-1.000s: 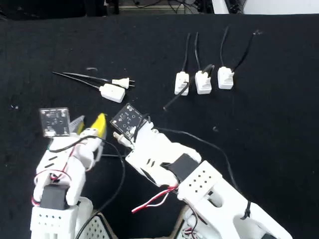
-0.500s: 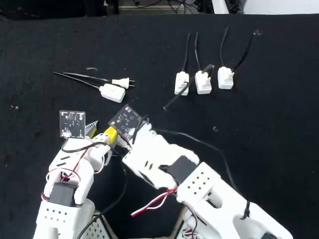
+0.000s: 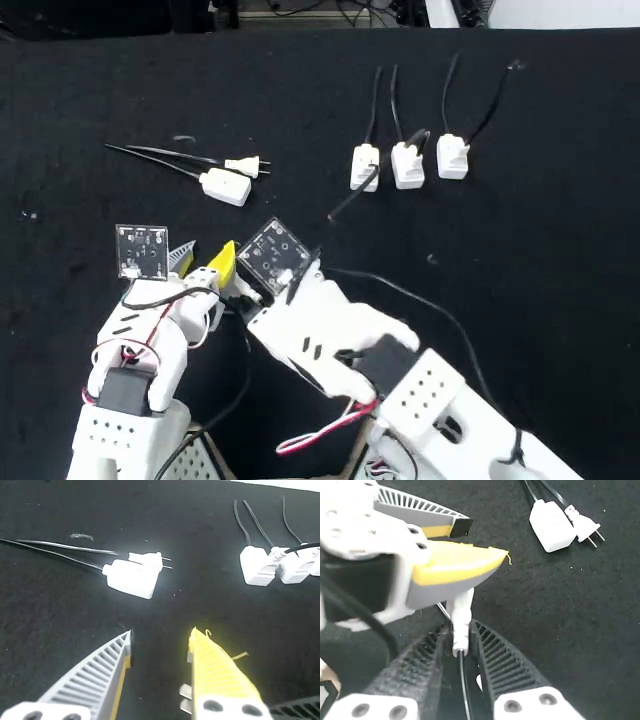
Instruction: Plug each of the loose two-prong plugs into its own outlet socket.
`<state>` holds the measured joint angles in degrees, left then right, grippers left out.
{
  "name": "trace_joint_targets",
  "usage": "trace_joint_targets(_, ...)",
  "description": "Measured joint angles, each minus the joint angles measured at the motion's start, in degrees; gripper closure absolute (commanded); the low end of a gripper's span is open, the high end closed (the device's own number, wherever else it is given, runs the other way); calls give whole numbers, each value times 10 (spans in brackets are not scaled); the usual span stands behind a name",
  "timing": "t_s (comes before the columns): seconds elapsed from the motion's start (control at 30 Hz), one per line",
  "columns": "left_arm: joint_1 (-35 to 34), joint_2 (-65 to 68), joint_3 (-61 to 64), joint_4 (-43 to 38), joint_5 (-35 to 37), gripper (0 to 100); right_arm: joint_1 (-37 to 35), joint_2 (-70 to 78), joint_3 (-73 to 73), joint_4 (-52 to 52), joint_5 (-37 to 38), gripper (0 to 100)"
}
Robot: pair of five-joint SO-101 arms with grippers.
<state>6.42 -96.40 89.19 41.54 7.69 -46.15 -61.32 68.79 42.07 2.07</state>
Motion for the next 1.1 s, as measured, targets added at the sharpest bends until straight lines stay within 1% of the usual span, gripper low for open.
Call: trace_joint_targets(1.1, 0, 0, 14, -5, -2, 812, 14, -4, 3, 1, -5, 988)
